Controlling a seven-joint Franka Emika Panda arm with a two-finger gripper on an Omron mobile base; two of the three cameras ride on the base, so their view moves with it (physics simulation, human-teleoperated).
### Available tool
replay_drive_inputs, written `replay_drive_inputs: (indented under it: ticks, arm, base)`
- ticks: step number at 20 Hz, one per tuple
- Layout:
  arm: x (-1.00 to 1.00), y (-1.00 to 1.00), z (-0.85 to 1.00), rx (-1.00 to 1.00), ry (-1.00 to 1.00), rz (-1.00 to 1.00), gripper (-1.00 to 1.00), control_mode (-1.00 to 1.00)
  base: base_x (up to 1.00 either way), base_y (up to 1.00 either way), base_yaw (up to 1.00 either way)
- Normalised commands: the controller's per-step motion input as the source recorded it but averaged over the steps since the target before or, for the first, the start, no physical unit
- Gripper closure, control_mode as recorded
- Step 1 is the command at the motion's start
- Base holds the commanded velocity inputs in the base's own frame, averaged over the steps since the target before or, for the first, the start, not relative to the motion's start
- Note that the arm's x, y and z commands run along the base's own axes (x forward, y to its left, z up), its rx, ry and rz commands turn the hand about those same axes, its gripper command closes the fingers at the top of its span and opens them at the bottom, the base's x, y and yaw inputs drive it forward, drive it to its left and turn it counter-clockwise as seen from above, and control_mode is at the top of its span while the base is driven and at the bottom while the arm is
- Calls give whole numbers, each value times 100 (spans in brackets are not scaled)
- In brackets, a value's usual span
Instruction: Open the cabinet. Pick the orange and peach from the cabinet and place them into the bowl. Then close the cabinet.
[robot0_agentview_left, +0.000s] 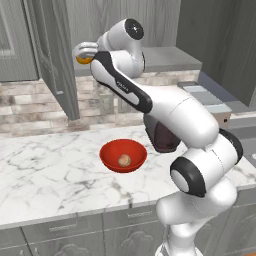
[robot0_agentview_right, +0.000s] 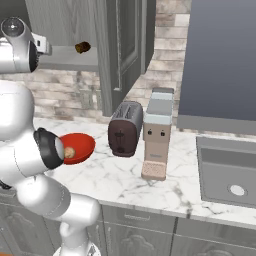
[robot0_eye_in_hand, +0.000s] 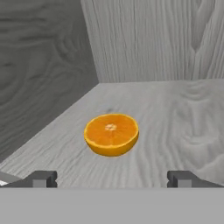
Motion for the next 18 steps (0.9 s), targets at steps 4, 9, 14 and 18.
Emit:
replay_drive_inputs:
  ticks: [4,9,14,18]
  arm:
    - [29,17,0,0,2,0,-100,-100]
    - [34,17,0,0,2,0,-100,-100]
    - [29,14,-2,0,5,0,-100,-100]
    - [21,7,-17,0,3,0,-100,-100]
  base:
    - [0,0,0]
    - [0,0,0]
    - [0,0,0]
    - [0,0,0]
